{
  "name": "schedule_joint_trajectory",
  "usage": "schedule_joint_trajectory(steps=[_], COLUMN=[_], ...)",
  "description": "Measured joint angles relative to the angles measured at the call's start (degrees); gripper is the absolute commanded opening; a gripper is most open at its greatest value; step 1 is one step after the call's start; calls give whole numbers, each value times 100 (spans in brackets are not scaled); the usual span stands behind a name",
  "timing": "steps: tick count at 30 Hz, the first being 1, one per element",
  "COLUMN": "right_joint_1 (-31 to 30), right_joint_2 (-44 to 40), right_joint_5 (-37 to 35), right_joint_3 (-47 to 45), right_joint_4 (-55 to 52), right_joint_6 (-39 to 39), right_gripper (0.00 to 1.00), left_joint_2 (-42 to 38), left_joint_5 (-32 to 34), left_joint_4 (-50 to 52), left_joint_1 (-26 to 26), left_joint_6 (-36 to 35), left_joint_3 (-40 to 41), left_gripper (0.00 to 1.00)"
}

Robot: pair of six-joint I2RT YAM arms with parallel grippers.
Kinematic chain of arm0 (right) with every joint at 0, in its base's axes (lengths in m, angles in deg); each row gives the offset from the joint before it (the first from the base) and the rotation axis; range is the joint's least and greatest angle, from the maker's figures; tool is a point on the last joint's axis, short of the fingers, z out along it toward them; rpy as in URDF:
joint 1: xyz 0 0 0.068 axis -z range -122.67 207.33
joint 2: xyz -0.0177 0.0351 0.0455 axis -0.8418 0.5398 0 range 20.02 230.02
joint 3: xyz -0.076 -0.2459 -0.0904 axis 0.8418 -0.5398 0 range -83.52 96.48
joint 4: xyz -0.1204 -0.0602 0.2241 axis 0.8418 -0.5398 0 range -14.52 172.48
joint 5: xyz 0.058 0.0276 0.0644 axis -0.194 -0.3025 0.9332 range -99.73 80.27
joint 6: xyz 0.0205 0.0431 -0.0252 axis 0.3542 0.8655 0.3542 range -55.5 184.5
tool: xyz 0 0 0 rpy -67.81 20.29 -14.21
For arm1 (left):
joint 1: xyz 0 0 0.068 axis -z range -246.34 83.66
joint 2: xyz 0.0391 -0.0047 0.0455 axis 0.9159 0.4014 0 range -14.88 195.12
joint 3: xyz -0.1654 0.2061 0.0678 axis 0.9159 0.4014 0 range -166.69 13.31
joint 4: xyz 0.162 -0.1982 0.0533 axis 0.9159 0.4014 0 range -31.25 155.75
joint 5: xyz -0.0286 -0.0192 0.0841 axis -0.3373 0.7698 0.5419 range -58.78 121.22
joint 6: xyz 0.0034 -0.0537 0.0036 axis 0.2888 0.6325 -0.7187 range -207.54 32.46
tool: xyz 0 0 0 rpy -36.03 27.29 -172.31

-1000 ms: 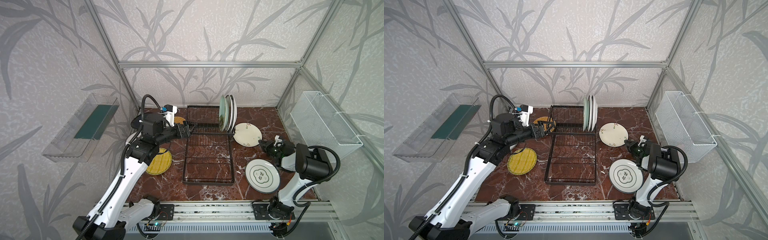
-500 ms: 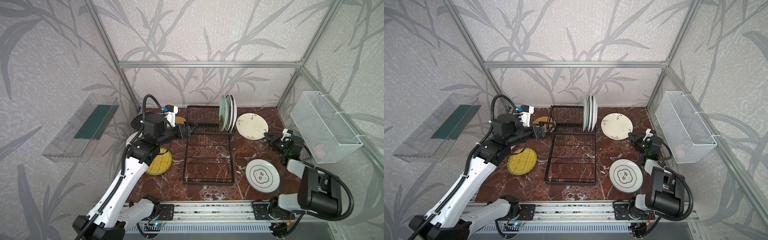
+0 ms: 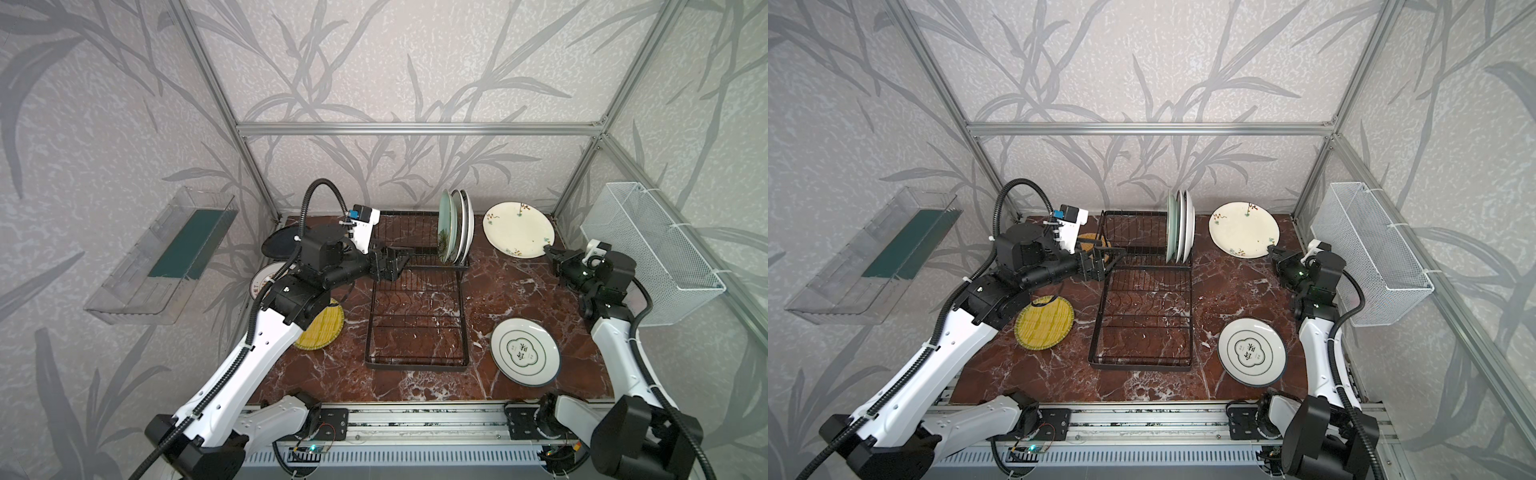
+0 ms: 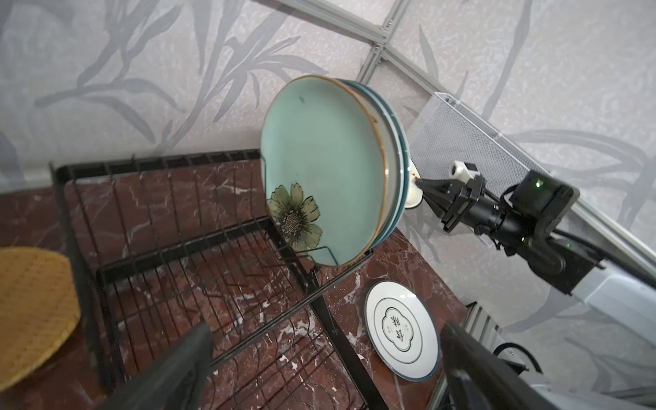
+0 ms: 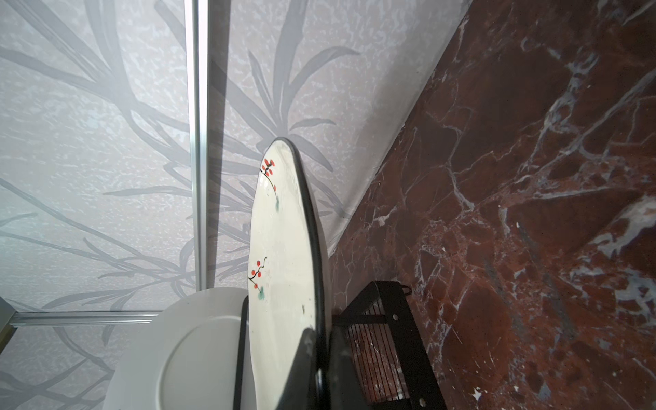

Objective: Load plates into a dish rack
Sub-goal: Pick up the plate from the middle-right of the table, then place the plate on the dish rack.

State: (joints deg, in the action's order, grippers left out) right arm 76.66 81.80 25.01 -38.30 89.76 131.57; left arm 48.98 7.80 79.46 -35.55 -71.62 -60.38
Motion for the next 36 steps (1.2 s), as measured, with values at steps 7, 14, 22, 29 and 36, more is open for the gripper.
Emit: schedule_joint_trajectory(steps=[7, 14, 22, 29, 36], right_joint_1=[-107, -153, -262, -468, -514], right_joint_2=[-94, -223, -474, -601, -780], right_joint_5=[-197, -291, -275, -282, -304], right_joint_3=[929, 1777, 2159, 2159, 2159], right_joint_4=[-942, -1711, -2199, -2597, -2798], right_joint_6=[225, 264, 356, 367, 363], right_gripper=[0, 0, 0, 0, 0], left_joint_2=[297, 887, 1950, 2909, 3766], left_joint_5=[179, 404, 1078, 1856, 2496], left_joint_4=[-249, -627, -1257, -1858, -2214], left_joint_1=[511, 1178, 2253, 2857, 3099], left_joint_6=[-1366, -3091, -5534, -7073, -7862], left_joint_3=[-654, -1121, -1506, -1980, -2697], left_gripper=[99, 99, 98, 84, 62])
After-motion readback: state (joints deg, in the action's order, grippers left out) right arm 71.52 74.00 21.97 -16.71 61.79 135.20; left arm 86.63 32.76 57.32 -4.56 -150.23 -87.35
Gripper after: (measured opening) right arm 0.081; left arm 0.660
